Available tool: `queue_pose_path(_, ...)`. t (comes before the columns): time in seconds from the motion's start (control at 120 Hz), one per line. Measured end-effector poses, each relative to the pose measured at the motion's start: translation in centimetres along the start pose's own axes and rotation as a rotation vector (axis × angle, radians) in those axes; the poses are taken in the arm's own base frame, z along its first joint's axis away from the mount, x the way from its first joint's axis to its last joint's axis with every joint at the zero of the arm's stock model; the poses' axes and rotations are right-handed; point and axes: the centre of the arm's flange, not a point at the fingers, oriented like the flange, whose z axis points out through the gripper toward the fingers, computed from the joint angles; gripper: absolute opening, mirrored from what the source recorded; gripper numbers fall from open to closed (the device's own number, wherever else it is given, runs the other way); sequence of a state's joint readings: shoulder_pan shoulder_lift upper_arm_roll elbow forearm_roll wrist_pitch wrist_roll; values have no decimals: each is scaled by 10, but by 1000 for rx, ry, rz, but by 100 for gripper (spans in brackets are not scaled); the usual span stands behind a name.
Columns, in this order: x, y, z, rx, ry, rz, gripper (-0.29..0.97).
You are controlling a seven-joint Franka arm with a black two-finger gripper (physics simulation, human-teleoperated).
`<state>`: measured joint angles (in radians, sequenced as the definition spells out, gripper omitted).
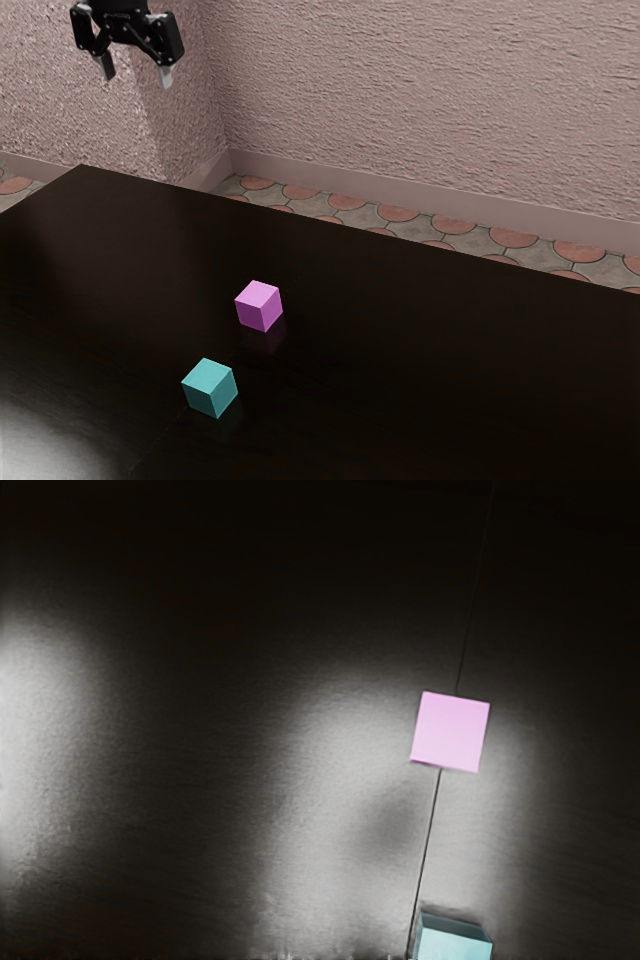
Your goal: Pick up the blue block with one arm, and put the blue block on the pink block with one arm
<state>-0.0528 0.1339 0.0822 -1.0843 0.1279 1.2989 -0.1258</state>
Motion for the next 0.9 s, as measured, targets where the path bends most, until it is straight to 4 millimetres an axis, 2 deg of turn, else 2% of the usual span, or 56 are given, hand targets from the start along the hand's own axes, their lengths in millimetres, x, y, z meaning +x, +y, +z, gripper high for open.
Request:
queue_pose_path(0.133,-1,0,-1,3,-2,-13,68)
queue_pose_path(0.167,-12,-4,-23,-7,37,-18,68)
queue_pose_path(0.225,-43,-8,-71,-33,122,-15,68)
queue_pose_path(0.292,-62,-1,-95,-47,163,3,68)
queue_pose_path(0.442,-81,27,-111,-67,187,60,68)
queue_pose_path(0.6,-89,56,-114,-76,185,118,68)
queue_pose_path(0.658,-86,67,-107,-69,172,133,68)
queue_pose_path(0.683,-82,73,-99,-61,155,141,68)
queue_pose_path(0.725,-76,84,-78,-46,117,156,68)
queue_pose_path(0.792,-83,94,-28,-13,28,179,68)
queue_pose_path(0.817,-87,86,-7,-1,-4,166,68)
queue_pose_path(0.85,-93,61,24,17,-53,119,68)
queue_pose_path(0.9,-115,37,71,37,-132,80,68)
